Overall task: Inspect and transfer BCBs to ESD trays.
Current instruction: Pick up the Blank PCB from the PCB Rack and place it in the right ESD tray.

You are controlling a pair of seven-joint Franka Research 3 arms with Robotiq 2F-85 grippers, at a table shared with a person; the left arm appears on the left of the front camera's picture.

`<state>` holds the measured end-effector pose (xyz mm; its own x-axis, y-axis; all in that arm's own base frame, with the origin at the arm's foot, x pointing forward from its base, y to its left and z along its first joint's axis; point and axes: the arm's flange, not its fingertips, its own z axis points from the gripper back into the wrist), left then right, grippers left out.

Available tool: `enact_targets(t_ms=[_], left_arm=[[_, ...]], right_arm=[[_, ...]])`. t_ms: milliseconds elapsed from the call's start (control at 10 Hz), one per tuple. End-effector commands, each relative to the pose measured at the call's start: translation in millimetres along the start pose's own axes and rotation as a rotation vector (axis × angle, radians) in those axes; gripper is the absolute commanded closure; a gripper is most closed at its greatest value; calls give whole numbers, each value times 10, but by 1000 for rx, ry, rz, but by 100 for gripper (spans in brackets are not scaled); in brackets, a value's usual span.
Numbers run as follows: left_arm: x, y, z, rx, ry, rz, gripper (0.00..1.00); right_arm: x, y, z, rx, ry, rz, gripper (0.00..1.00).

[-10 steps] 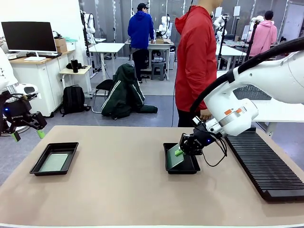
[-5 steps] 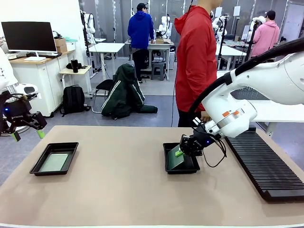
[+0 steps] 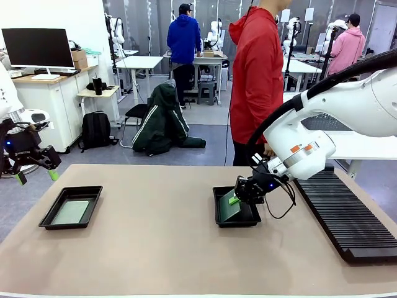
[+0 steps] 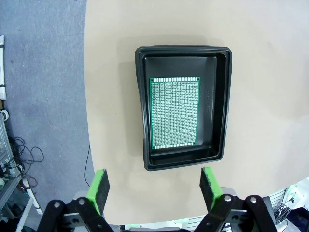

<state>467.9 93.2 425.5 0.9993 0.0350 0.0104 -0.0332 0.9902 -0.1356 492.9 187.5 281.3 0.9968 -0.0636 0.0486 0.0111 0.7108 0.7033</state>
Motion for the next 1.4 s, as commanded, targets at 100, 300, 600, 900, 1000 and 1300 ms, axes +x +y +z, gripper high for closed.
enact_targets(t_ms=[100,300,600,900,1000,1300], left_arm=[[-2,7,-10,2,-3,-4,0],[-2,7,-10,2,-3,-4,0],[-2,7,-10,2,-3,-4,0],[-2,7,-10,2,-3,-4,0],[-2,7,-10,2,-3,-4,0],[-2,7,-10,2,-3,-4,0]], right_arm=[[-4,27,34,-67,-7,-21,98],[-10,38,32,-105,0,-25,92],[-25,110,54,-152,12,-26,68],[-36,389,184,-255,14,-2,42],[-47,519,255,-294,14,1,34],[-26,855,534,-482,35,-27,8]])
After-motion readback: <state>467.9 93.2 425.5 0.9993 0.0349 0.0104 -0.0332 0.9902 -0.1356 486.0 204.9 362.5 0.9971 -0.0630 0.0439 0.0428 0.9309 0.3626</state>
